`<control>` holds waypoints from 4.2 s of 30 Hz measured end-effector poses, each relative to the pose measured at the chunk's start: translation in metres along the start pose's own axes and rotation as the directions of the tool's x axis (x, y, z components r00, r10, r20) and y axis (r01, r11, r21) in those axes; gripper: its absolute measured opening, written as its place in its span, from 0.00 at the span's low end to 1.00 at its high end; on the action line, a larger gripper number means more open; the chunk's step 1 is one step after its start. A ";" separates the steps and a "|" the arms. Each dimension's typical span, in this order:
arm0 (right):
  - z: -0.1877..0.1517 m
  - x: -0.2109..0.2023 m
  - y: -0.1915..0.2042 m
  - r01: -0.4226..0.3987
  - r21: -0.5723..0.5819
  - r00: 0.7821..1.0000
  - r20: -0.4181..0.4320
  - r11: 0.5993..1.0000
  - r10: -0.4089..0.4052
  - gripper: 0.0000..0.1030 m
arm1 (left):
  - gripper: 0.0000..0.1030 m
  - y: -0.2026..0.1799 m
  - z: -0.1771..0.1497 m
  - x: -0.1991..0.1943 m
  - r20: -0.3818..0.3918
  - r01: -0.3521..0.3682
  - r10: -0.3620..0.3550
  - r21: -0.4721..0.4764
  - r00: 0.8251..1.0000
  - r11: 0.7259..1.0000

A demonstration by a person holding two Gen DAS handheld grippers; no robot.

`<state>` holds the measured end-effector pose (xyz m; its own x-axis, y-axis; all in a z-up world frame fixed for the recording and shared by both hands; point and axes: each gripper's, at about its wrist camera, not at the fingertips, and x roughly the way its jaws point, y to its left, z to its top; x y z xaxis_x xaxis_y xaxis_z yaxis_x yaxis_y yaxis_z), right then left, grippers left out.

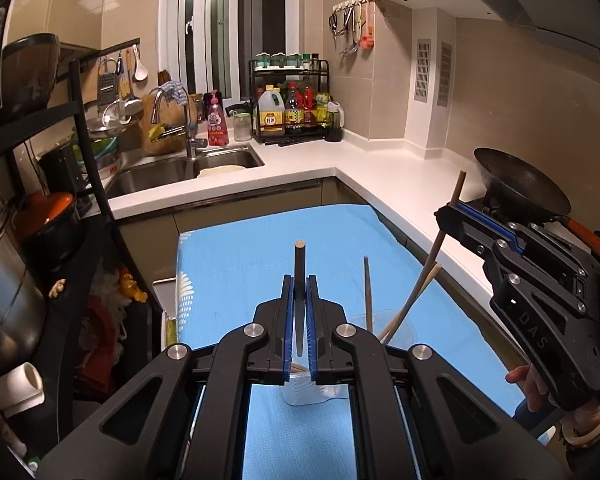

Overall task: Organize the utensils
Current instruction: 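Lower both chopsticks into the container and open both tools, then move both open tools back over the last two chopsticks on the cloth, then close the right tool on a chopstick while the left closes on the other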

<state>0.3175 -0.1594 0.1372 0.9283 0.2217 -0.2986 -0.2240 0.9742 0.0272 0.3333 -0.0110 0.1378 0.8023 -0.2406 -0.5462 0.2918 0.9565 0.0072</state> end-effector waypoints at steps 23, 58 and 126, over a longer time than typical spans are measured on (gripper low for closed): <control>-0.150 -0.127 0.046 0.041 0.012 0.982 -0.187 0.999 -0.038 0.88 | 0.93 -0.006 -0.167 -0.074 -0.081 -0.214 0.203 -0.152 0.976 0.965; -0.288 -0.192 0.088 0.077 0.021 0.944 -0.323 0.997 -0.066 0.87 | 0.93 -0.035 -0.329 -0.125 -0.206 -0.293 0.259 -0.153 0.944 0.944; -0.330 -0.197 0.022 0.051 0.031 0.969 -0.243 0.998 -0.042 0.05 | 0.91 -0.114 -0.346 -0.069 -0.178 -0.210 0.183 -0.148 0.967 0.966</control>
<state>0.0316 -0.1951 -0.1185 0.8370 0.1641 -0.5220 -0.1673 0.9850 0.0414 0.0641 -0.0463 -0.1152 0.7362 -0.0286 -0.6762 0.0363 0.9993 -0.0028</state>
